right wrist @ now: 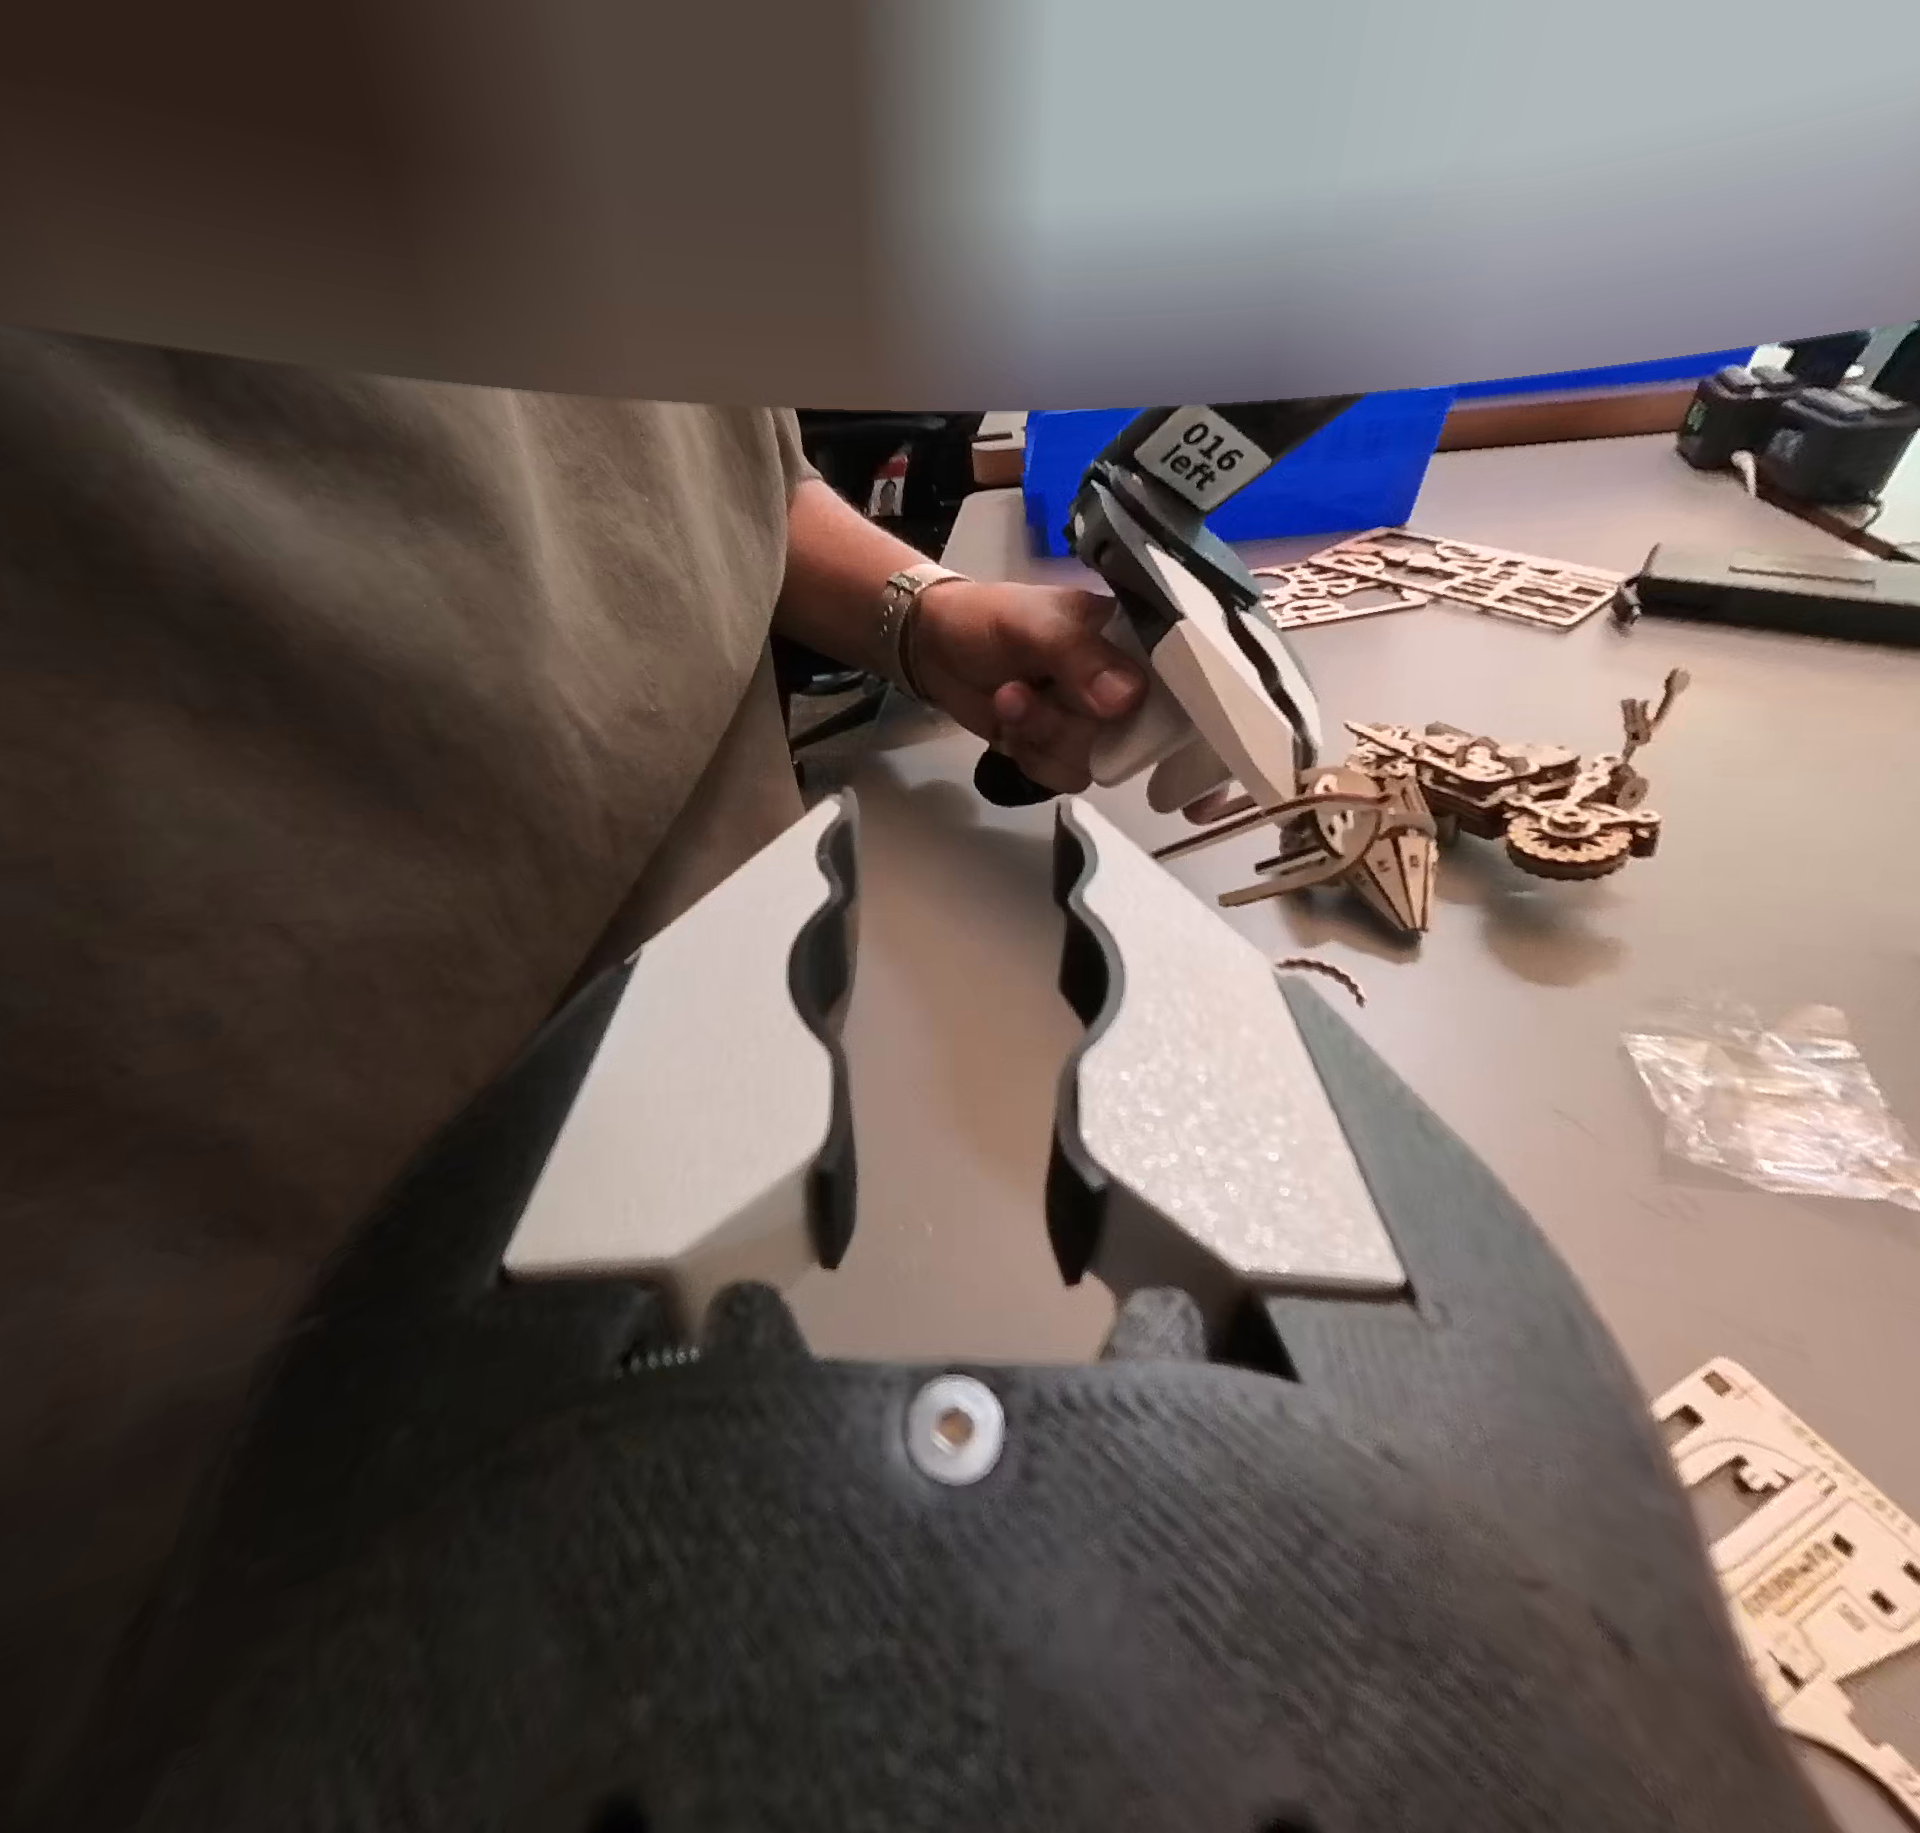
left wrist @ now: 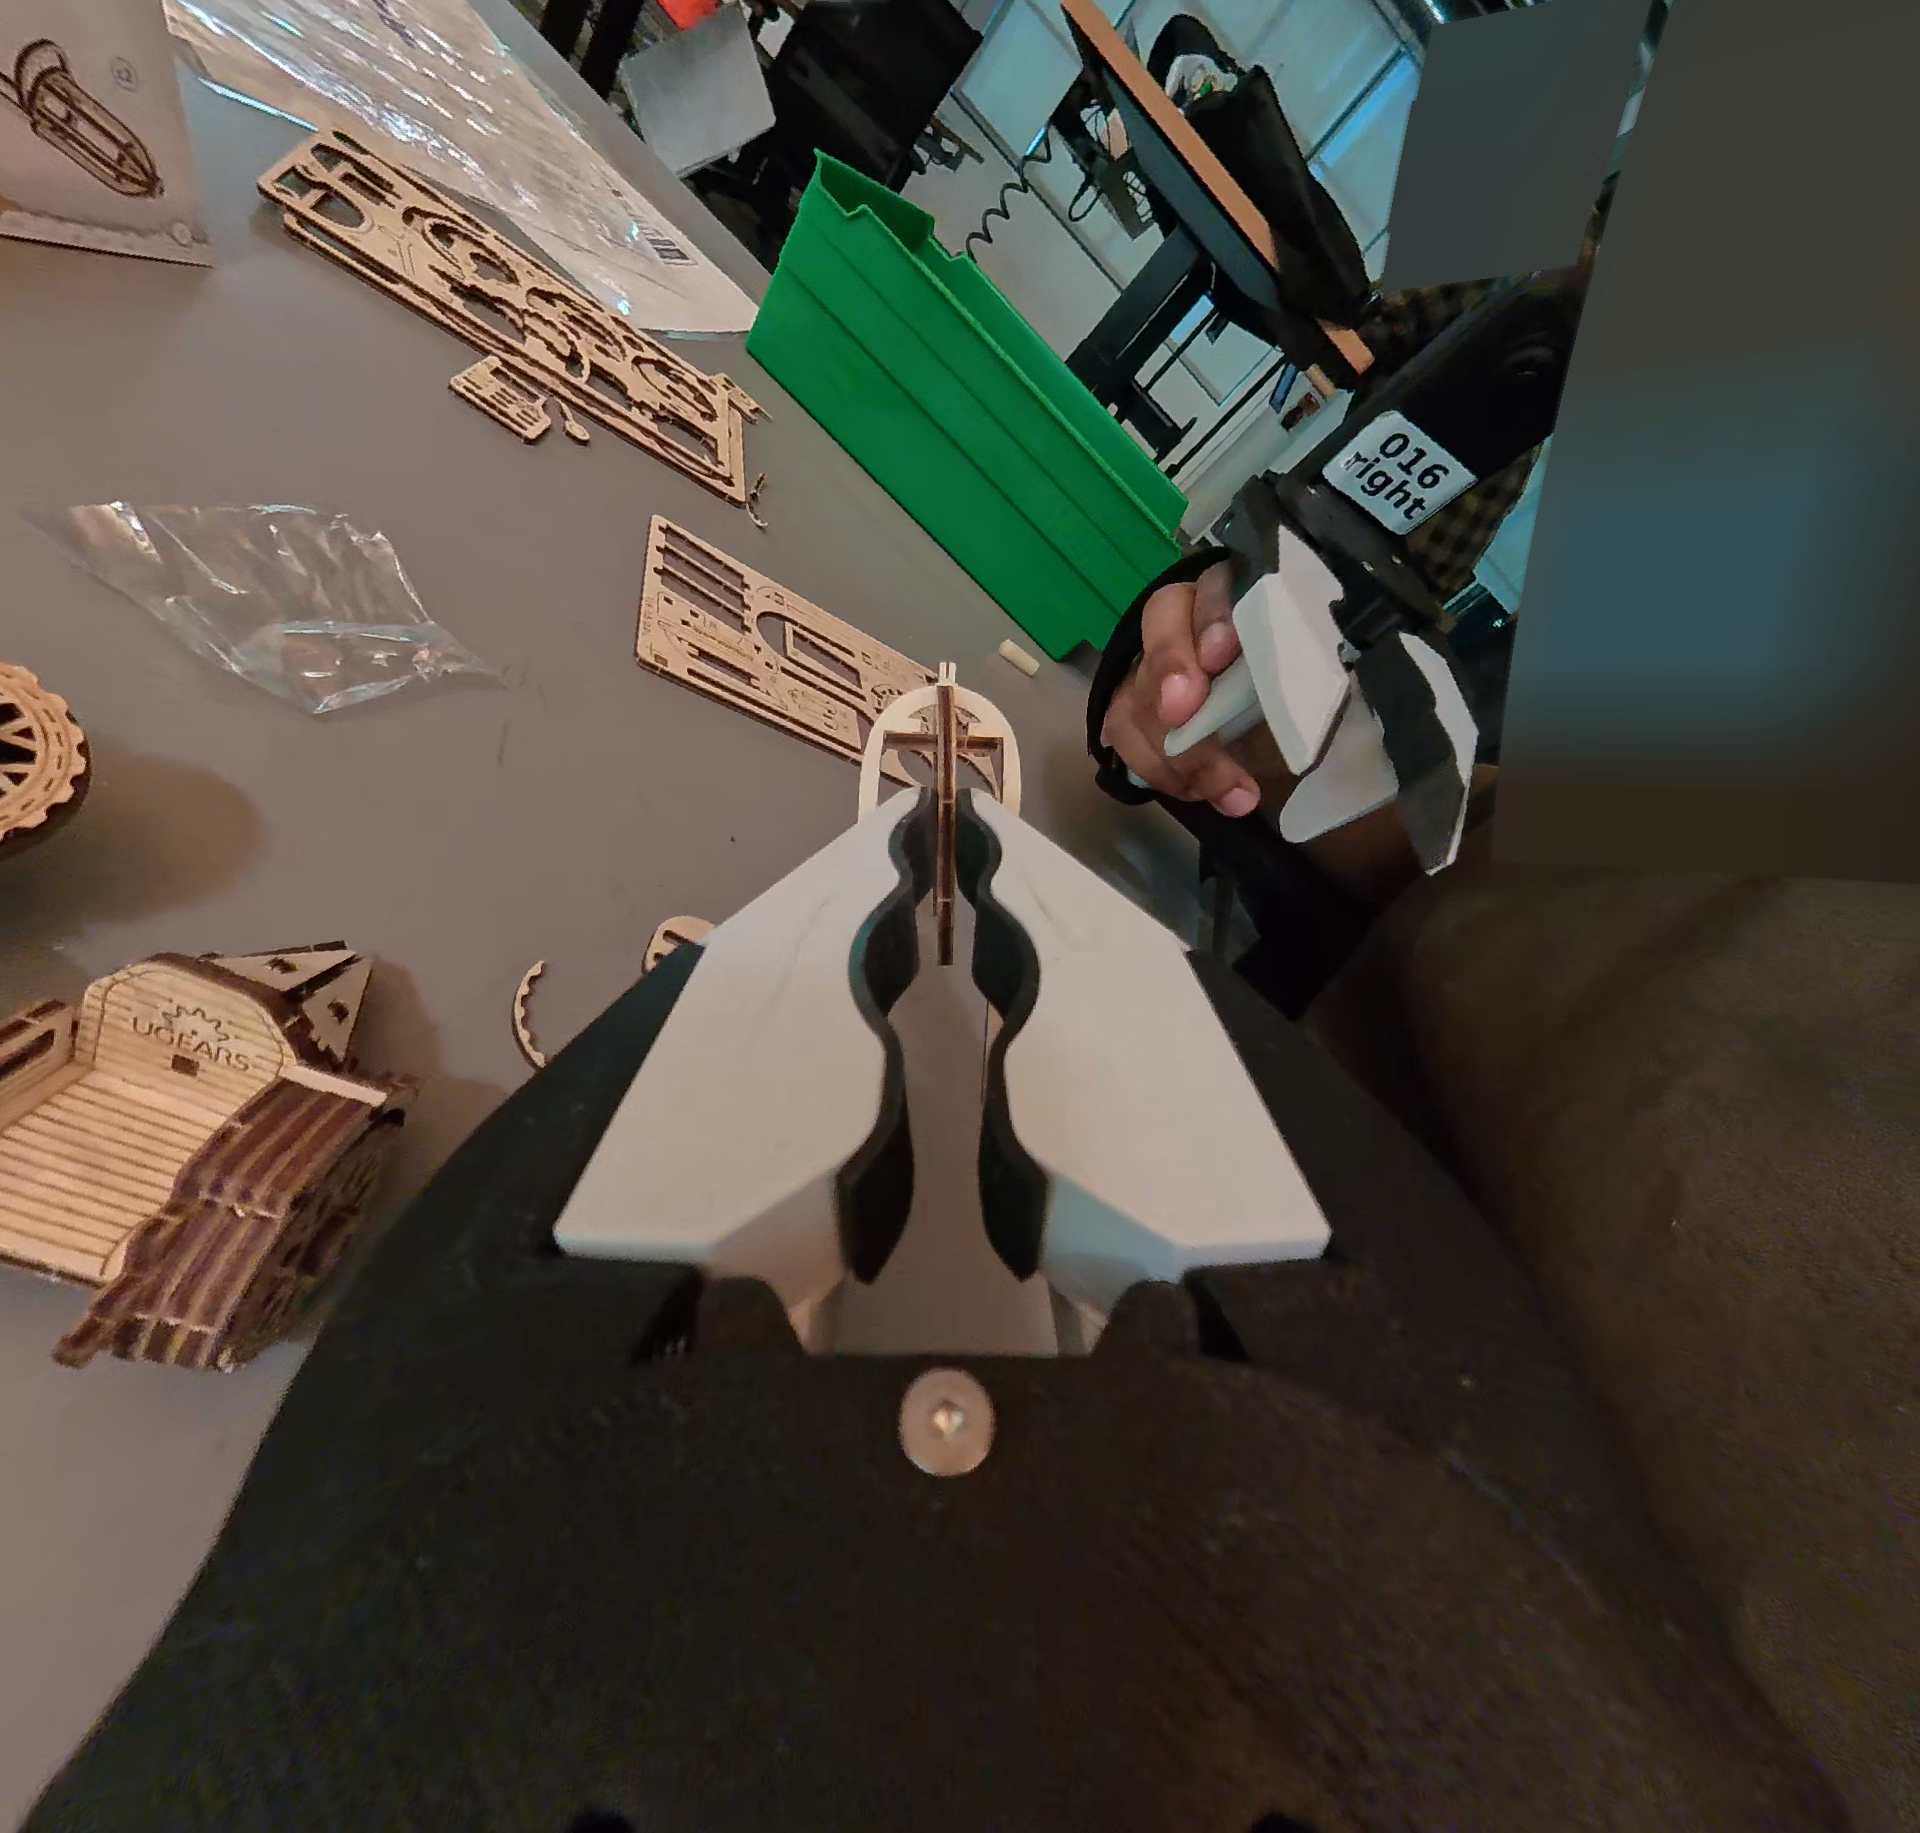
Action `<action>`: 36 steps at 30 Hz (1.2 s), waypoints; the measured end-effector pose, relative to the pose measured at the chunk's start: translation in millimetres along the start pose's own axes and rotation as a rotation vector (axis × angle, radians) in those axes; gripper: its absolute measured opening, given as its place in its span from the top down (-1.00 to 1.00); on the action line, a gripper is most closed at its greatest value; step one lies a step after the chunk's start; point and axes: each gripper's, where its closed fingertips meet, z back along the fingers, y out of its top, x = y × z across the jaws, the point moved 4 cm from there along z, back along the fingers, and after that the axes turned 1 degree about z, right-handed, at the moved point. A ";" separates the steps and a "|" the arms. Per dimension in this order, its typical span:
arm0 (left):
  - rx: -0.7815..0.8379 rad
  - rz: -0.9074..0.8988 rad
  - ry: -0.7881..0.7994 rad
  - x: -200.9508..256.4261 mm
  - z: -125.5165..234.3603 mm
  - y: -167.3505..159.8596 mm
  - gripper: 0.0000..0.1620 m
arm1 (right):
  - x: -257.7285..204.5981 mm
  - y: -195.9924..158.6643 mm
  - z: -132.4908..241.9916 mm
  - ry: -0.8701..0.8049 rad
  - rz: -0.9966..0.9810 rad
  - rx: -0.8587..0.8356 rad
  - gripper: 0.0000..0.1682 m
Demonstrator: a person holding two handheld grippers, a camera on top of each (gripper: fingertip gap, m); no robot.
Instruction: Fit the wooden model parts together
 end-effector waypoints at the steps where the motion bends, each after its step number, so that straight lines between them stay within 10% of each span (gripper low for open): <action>1: 0.000 -0.002 0.000 0.2 0.0 -0.1 0.98 | -0.5 0.5 -0.1 0.001 0.004 0.002 0.57; 36: -0.004 0.000 0.000 0.1 -0.1 -0.9 0.98 | 9.0 -8.9 -3.4 -0.073 0.024 -0.058 0.49</action>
